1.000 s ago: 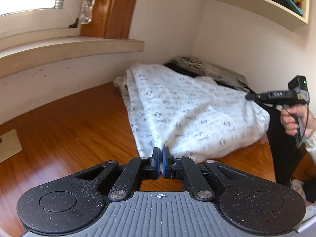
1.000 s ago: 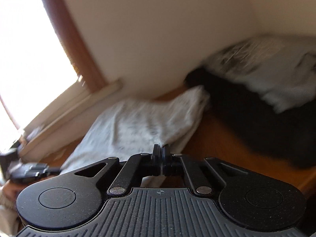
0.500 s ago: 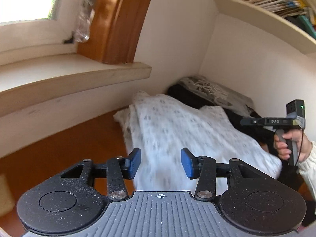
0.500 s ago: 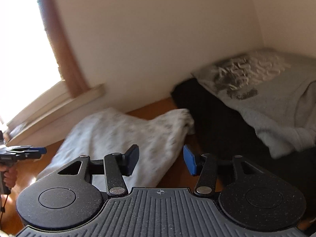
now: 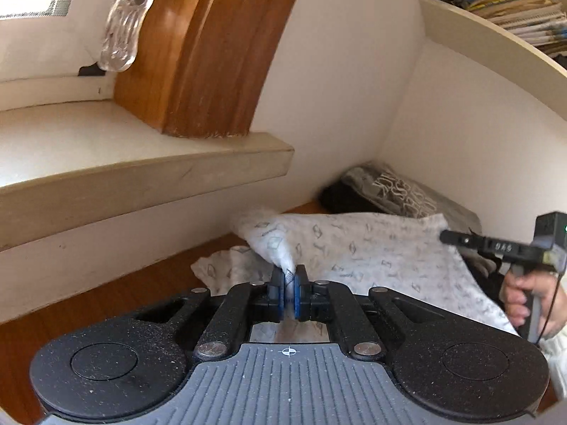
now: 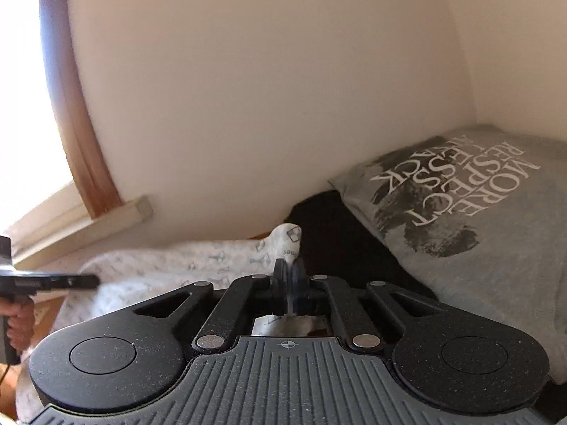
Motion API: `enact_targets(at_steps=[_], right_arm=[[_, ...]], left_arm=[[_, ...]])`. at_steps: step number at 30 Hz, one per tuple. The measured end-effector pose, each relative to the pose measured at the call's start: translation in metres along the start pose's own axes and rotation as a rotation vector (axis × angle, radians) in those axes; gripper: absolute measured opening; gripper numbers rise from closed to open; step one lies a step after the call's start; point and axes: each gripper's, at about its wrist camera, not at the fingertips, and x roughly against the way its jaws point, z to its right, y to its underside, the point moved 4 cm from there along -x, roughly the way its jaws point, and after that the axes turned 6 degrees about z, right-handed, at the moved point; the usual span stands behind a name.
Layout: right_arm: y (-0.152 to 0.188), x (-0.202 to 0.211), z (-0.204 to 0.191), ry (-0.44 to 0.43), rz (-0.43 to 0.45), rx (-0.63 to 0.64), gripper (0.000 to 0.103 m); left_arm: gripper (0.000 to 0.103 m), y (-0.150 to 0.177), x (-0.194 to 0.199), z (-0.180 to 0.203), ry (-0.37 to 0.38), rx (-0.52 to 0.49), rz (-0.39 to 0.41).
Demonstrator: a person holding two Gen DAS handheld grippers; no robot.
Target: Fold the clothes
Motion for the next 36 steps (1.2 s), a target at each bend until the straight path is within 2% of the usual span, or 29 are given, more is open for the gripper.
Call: enact_targets(at_steps=[2,4,5,6,7,10,13,15,18,21,24,31,36], right_arm=[[0.008,-0.009,-0.004,0.017,-0.041,0.025,0.005],[0.013,-0.012,-0.006,0.027,-0.072,0.031,0.012],[0.013,-0.007,-0.007,0.03,-0.063,0.034,0.02],[0.012,-0.001,-0.007,0.021,-0.059,0.036,0.034],[0.013,0.007,-0.008,0.011,-0.057,0.041,0.037],[0.02,0.039,-0.015,-0.015,-0.057,0.086,0.038],[0.033,0.079,-0.027,-0.041,-0.07,0.152,0.041],[0.045,0.105,-0.036,-0.038,-0.084,0.215,0.047],[0.06,0.134,-0.049,-0.045,-0.113,0.273,0.048],[0.075,0.159,-0.063,-0.047,-0.133,0.323,0.049],[0.087,0.167,-0.078,-0.086,-0.162,0.361,0.049],[0.103,0.167,-0.115,-0.219,-0.174,0.441,0.045],[0.108,0.152,-0.12,-0.221,-0.171,0.482,0.043]], left_arm=[[0.01,0.004,-0.002,-0.002,-0.016,0.001,-0.018],[0.025,0.006,0.005,-0.003,-0.047,-0.003,-0.016],[0.03,0.006,0.015,-0.002,-0.049,-0.013,-0.011],[0.039,0.006,0.024,-0.001,-0.051,-0.024,-0.006],[0.045,0.009,0.034,0.0,-0.053,-0.04,-0.007],[0.048,0.019,0.066,0.004,-0.06,-0.084,-0.011],[0.059,0.034,0.104,0.007,-0.086,-0.139,-0.017],[0.059,0.047,0.124,0.01,-0.122,-0.199,-0.032],[0.057,0.065,0.149,0.019,-0.151,-0.271,-0.054],[0.039,0.082,0.165,0.034,-0.152,-0.323,-0.061],[0.025,0.096,0.171,0.048,-0.096,-0.326,-0.092],[0.025,0.111,0.158,0.062,-0.122,-0.358,-0.145],[0.03,0.111,0.138,0.065,-0.127,-0.368,-0.16]])
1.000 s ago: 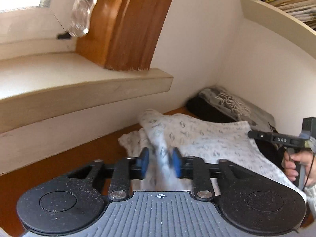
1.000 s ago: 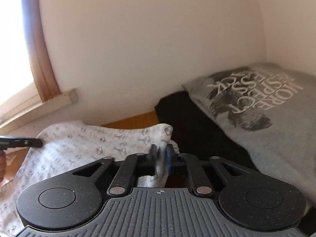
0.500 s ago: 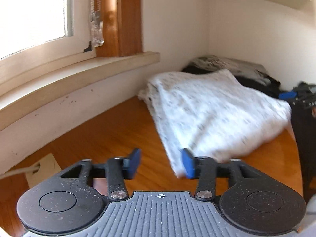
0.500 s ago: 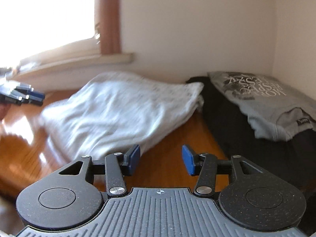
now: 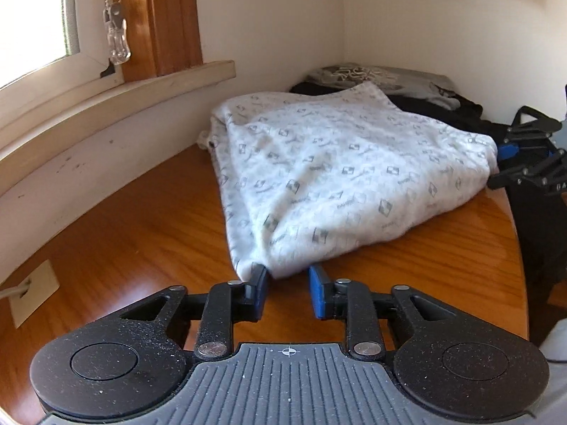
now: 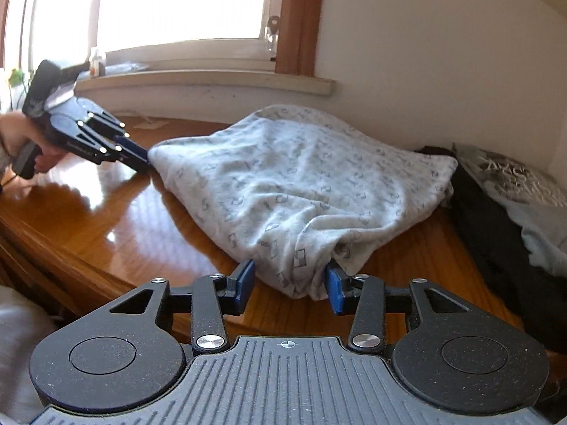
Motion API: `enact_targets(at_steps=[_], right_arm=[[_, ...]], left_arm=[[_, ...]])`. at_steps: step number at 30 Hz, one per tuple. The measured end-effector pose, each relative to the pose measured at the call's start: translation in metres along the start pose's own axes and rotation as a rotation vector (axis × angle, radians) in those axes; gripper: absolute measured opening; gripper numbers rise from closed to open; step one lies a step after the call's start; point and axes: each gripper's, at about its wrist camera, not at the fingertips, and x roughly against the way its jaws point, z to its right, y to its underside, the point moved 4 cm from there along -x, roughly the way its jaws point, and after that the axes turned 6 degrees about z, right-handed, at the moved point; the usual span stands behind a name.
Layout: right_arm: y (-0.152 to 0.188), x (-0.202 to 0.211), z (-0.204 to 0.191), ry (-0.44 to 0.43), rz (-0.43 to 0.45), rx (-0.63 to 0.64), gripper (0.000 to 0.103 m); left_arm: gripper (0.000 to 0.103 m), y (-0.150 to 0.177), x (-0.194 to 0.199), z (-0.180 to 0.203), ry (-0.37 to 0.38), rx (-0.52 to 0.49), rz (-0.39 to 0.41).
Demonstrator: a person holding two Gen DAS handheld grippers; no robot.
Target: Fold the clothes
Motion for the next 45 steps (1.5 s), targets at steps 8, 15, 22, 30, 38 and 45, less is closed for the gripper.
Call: enact_targets(at_steps=[8,15,22,30,38,45], right_arm=[[0.005,-0.007,-0.005,0.007,0.02,0.098,0.02],[0.0,0.007,-0.005,0.035,0.017,0.196,0.008],[0.01,0.009,-0.005,0.003,-0.052,0.23,0.007],[-0.003,0.031,-0.001,0.039,-0.027,0.248,0.031],[-0.018,0.033,-0.011,0.004,0.034,0.312,0.044],[-0.011,0.002,-0.023,-0.05,-0.066,0.456,0.048]], left_arm=[[0.011,-0.006,-0.009,0.001,-0.026,-0.027,0.037],[0.004,-0.023,0.024,-0.01,-0.082,-0.064,0.109],[0.0,-0.005,0.028,-0.032,-0.134,-0.007,0.059],[0.02,-0.007,0.041,-0.027,-0.045,0.064,0.086],[0.051,-0.021,0.018,0.001,0.017,0.01,0.116],[0.045,-0.023,-0.016,0.002,0.047,0.005,0.015]])
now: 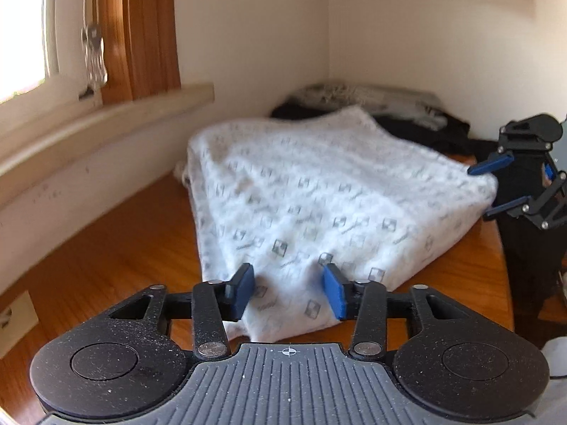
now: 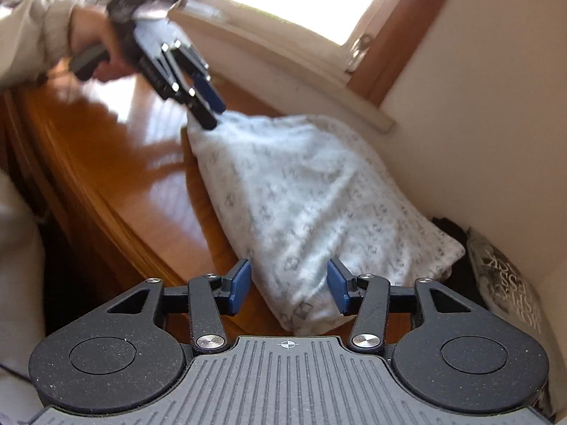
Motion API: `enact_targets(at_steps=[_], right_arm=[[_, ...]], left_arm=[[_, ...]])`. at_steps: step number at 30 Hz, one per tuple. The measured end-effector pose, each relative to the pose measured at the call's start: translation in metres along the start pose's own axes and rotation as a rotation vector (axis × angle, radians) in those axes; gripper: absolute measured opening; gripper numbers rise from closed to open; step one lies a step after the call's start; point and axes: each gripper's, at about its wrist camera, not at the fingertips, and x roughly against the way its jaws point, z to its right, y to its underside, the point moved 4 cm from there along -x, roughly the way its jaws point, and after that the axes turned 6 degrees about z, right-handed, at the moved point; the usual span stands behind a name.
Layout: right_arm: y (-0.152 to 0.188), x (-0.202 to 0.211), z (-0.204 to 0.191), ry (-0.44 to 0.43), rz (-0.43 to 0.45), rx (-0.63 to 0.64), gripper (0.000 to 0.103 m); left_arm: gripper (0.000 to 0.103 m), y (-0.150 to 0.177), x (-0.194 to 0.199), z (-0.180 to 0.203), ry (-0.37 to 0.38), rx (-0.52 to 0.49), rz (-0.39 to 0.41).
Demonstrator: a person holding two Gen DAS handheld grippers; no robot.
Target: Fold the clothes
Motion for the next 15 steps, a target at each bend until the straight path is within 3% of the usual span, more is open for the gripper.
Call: enact_targets(at_steps=[2,6,11,15], right_arm=[[0.006,-0.003,0.007,-0.018,-0.055,0.022,0.045],[0.012,0.005,0.02,-0.024,-0.095,0.042,0.008],[0.012,0.025,0.019,-0.02,-0.152,0.146,0.001],[0.01,0.036,0.025,-0.002,-0.119,0.098,0.001]], left_arm=[[0.045,0.002,-0.003,-0.003,0.0,0.006,-0.016],[0.045,0.005,-0.006,-0.008,0.003,0.023,-0.019],[0.045,0.006,-0.005,-0.01,-0.012,0.025,-0.017],[0.045,0.006,-0.005,-0.01,0.002,0.025,-0.006]])
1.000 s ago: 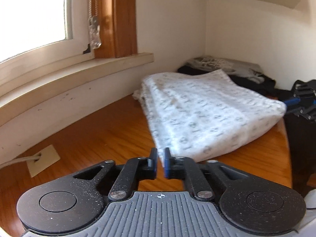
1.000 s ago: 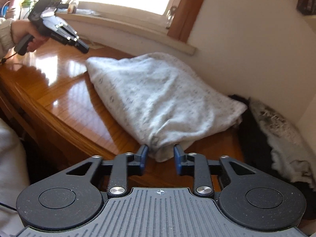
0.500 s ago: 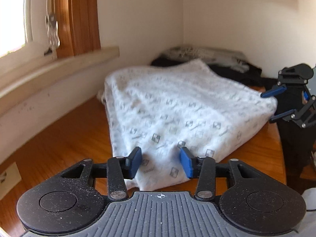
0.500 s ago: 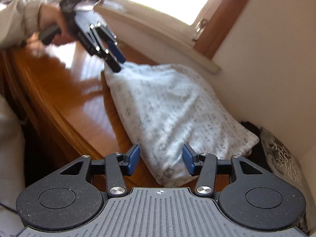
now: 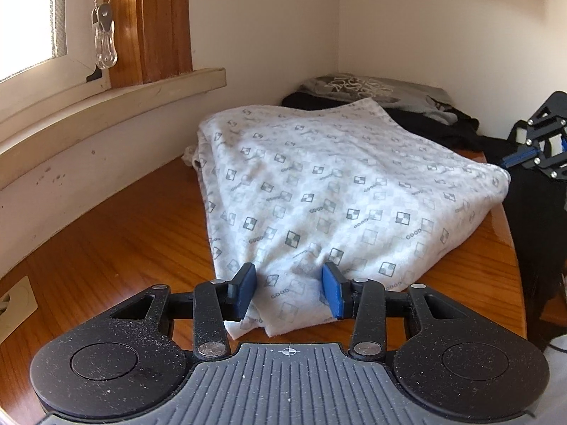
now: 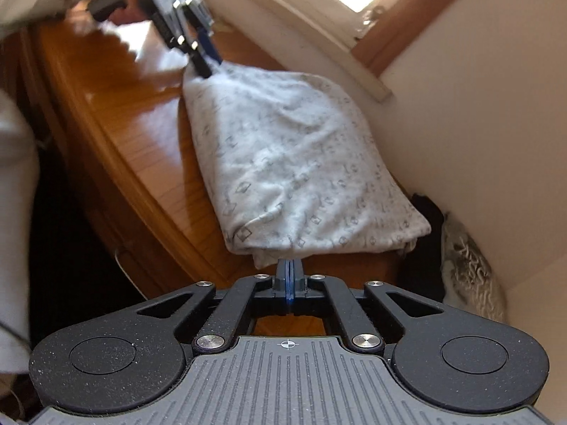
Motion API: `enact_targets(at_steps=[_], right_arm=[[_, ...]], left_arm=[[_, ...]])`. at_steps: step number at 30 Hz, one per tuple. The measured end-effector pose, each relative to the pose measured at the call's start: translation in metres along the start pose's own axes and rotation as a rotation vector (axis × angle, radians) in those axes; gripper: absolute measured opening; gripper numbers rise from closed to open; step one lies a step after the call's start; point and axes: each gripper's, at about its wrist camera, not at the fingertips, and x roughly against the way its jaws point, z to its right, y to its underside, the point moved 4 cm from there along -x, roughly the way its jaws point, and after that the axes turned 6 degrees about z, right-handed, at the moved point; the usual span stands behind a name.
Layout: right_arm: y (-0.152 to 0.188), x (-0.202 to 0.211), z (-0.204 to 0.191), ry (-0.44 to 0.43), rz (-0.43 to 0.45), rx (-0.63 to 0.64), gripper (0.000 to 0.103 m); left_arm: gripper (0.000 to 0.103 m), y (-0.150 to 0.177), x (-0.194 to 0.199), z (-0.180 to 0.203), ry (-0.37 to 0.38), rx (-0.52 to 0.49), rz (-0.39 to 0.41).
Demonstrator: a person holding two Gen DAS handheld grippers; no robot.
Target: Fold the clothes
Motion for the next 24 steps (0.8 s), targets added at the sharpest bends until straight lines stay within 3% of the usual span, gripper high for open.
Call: enact_targets(at_steps=[4,6,12,15,17,18,24], right_arm=[[0.004,0.003,-0.002,-0.046,0.024,-0.126,0.008],[0.01,0.005,0.002,-0.074,0.074,-0.266,0.016],[0.042,0.002,0.028,-0.186,0.265,-0.735,0.019],[0.052,-0.006,0.035,-0.233,0.341,-0.879,0.02],[0.055,-0.013,0.036,-0.247,0.353,-0.921,0.018],[0.054,-0.013,0.036,-0.245,0.35,-0.918,0.007],[0.051,0.016,0.045,-0.147,0.288,-0.788,0.001]], left_arm=[[0.046,0.001,0.0,-0.001,0.002,0.011,0.01],[0.046,0.001,0.001,0.0,0.003,0.012,0.019],[0.046,0.001,0.0,-0.001,0.003,0.013,0.02],[0.046,0.001,0.0,-0.001,0.002,0.014,0.02],[0.046,0.001,0.0,-0.001,0.002,0.014,0.02],[0.046,0.001,0.0,-0.001,0.002,0.015,0.02],[0.046,0.0,0.0,-0.002,0.019,0.022,0.023]])
